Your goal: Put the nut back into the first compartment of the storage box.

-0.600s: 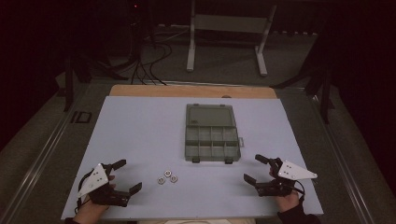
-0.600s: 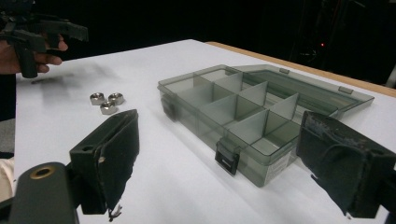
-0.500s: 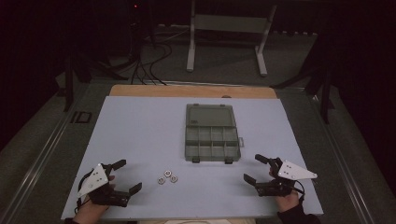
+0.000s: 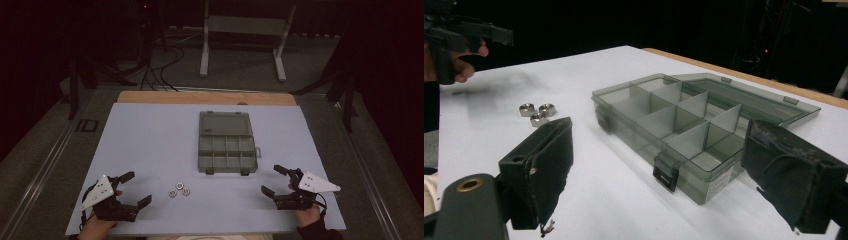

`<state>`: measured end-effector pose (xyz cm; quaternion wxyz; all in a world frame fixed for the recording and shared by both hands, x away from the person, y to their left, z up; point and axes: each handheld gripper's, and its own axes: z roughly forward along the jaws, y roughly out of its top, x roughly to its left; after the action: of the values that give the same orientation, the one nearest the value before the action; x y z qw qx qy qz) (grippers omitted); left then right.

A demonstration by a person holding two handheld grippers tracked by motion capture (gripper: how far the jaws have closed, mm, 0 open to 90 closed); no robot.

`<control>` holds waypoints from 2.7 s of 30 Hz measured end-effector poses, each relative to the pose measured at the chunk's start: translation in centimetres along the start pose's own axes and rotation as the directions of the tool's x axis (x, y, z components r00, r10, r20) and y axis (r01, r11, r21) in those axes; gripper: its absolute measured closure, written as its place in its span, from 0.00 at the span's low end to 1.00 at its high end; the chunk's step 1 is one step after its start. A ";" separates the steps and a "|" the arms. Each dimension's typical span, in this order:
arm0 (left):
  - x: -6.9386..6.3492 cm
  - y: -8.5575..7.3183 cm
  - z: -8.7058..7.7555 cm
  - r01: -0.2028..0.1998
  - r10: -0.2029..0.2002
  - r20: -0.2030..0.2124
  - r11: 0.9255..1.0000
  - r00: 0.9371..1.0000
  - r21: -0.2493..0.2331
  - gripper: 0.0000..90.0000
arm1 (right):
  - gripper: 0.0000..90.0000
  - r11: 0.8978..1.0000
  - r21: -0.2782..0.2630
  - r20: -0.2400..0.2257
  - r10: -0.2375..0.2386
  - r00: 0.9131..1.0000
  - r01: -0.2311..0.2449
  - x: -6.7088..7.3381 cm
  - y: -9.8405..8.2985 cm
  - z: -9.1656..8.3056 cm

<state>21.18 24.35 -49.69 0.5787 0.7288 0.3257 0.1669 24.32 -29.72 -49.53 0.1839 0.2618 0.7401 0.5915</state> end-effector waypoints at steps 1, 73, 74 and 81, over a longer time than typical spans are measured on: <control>-0.1 0.2 0.0 0.003 -0.003 -0.006 1.000 1.000 0.003 0.00 | 0.15 1.000 -0.003 0.001 -0.001 1.000 0.001 0.0 0.0 0.0; -2.3 2.5 10.6 -0.187 0.116 0.152 0.745 0.982 0.640 0.67 | 0.15 1.000 -0.002 -0.040 0.007 0.999 -0.007 0.3 0.1 0.3; -2.3 2.5 10.6 -0.187 0.116 0.152 0.745 0.982 0.640 0.68 | 0.15 1.000 0.000 -0.039 0.007 0.999 -0.007 0.3 0.1 0.3; -2.0 1.8 10.8 -0.185 0.112 0.152 0.744 0.982 0.642 0.70 | 0.15 1.000 -0.001 -0.039 0.006 0.999 -0.007 0.3 0.1 0.3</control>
<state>26.93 14.83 -50.70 0.2890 0.9159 0.2739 0.0503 24.33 -29.29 -49.48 0.1677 0.2525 0.7422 0.5977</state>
